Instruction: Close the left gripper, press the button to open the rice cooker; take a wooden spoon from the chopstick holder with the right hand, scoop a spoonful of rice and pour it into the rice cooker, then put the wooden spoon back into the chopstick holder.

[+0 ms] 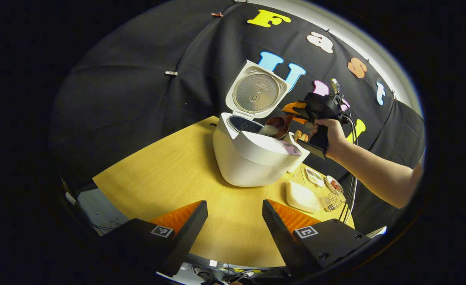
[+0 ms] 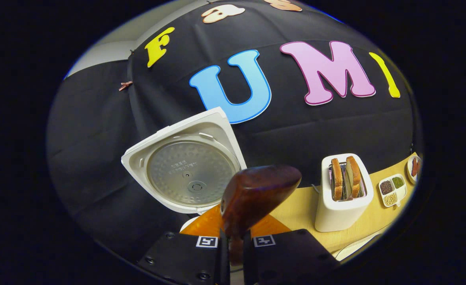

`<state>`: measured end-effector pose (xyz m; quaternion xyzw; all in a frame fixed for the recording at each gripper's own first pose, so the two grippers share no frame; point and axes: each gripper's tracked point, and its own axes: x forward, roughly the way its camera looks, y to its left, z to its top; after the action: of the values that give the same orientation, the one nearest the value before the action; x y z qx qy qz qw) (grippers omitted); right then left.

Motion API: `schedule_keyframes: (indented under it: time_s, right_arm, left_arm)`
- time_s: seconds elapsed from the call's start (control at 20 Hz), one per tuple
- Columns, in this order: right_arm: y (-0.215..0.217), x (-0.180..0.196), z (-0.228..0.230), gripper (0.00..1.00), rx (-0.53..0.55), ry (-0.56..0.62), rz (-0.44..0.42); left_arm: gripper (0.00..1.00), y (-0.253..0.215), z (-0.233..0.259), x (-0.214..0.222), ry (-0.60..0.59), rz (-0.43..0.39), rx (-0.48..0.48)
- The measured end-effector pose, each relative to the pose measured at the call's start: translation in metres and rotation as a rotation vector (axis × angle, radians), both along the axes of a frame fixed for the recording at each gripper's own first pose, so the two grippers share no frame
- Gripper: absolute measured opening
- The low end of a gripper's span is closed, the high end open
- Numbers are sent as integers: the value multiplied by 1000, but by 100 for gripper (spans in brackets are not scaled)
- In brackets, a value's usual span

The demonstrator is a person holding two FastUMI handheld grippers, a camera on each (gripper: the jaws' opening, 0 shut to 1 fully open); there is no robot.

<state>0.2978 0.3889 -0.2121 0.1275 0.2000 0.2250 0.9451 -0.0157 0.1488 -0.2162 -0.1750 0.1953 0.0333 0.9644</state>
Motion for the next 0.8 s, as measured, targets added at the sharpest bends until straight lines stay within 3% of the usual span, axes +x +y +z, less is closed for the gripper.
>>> schedule_keyframes:
  time_s: [0.2,0.35,0.4,0.6,0.75,0.8]
  right_arm:
    - [11,-1,5,17,-44,-59,62]
    - [19,-8,9,12,-136,-146,144]
    - [22,-10,8,17,-170,-172,177]
    - [33,-25,-1,18,-340,-285,320]
    - [50,-38,-2,13,-365,-321,384]
    - [51,-40,-3,17,-365,-323,390]
  left_arm:
    - [96,7,9,-2,-6,10,-5]
    - [96,8,10,-2,-5,18,-15]
    - [96,9,9,-2,-5,22,-17]
    - [96,8,10,-3,-6,27,-26]
    - [96,4,6,0,-7,20,-28]
    - [96,3,8,0,-11,18,-26]
